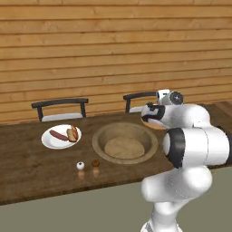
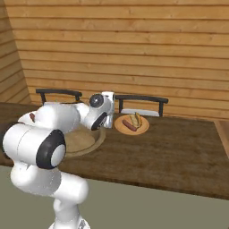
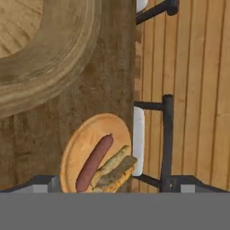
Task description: Place one bun and one sausage from the bowl on each plate.
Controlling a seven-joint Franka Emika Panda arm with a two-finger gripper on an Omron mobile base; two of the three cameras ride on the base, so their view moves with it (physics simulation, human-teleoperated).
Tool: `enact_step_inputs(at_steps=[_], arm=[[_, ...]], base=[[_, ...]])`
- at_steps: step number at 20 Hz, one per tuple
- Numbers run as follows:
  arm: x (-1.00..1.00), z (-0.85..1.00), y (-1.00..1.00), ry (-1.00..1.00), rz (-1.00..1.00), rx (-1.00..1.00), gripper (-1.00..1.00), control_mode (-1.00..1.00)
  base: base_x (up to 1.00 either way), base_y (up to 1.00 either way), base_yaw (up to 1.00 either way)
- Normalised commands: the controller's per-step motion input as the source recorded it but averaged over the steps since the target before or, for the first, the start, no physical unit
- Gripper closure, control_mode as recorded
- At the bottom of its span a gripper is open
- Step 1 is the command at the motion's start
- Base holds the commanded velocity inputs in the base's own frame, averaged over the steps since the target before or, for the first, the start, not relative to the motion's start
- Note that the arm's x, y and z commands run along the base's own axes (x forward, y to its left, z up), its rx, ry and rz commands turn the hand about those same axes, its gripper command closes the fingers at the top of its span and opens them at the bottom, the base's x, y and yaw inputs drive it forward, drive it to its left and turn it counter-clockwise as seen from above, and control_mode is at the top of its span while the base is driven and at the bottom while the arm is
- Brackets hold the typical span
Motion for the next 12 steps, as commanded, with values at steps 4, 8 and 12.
enact_step_inputs(at_steps=[4, 8, 12], arm=[[-1.0, 1.0, 0.71, 0.09, 0.33, -0.25, -1.0, -1.0], [-1.0, 1.0, 0.77, 0.17, 0.39, -0.24, -1.0, -1.0], [-1.0, 1.0, 0.77, 0.19, 0.39, -0.31, -1.0, -1.0]], base=[[0.0, 0.0, 0.0], [0.0, 0.0, 0.0], [0.0, 0.0, 0.0]])
